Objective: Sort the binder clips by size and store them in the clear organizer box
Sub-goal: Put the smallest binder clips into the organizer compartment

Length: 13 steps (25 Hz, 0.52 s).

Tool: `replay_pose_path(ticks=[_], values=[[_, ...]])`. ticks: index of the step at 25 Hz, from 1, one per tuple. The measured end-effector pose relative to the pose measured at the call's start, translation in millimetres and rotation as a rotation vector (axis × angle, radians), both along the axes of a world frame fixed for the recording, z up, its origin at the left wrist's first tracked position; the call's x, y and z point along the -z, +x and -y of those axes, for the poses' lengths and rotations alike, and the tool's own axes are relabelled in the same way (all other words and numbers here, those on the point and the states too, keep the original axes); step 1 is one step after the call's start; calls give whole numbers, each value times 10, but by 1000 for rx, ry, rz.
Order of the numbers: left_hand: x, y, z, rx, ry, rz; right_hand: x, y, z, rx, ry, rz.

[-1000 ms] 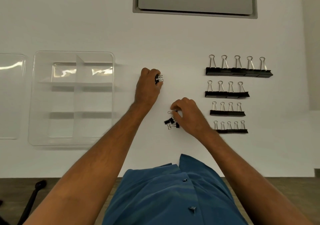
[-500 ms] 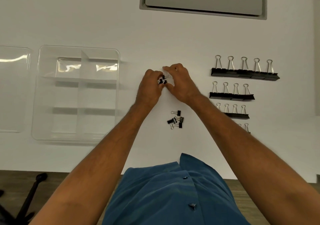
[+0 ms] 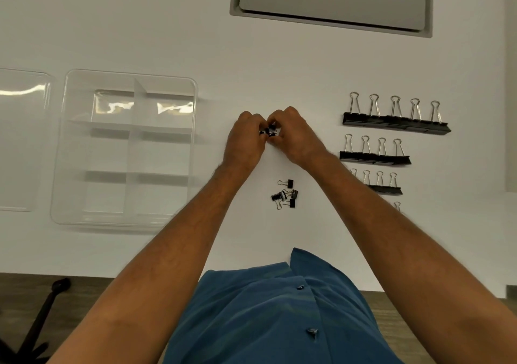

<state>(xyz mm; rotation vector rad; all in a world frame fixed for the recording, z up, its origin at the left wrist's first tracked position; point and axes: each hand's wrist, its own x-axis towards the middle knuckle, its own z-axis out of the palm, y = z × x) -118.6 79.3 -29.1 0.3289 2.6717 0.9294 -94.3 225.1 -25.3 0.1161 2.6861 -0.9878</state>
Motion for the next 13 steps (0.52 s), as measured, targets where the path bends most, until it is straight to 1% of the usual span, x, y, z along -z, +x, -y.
replay_pose_path(ticks=[4,8,13], values=[[-23,-21,11,28,-2,4,-59,-24,17,8,38,29],[-44,19,15,34,-4,-9,-72,25,23,63,76,31],[-67,103,7,-2,15,-30,-55,146,86,65,231,-23]])
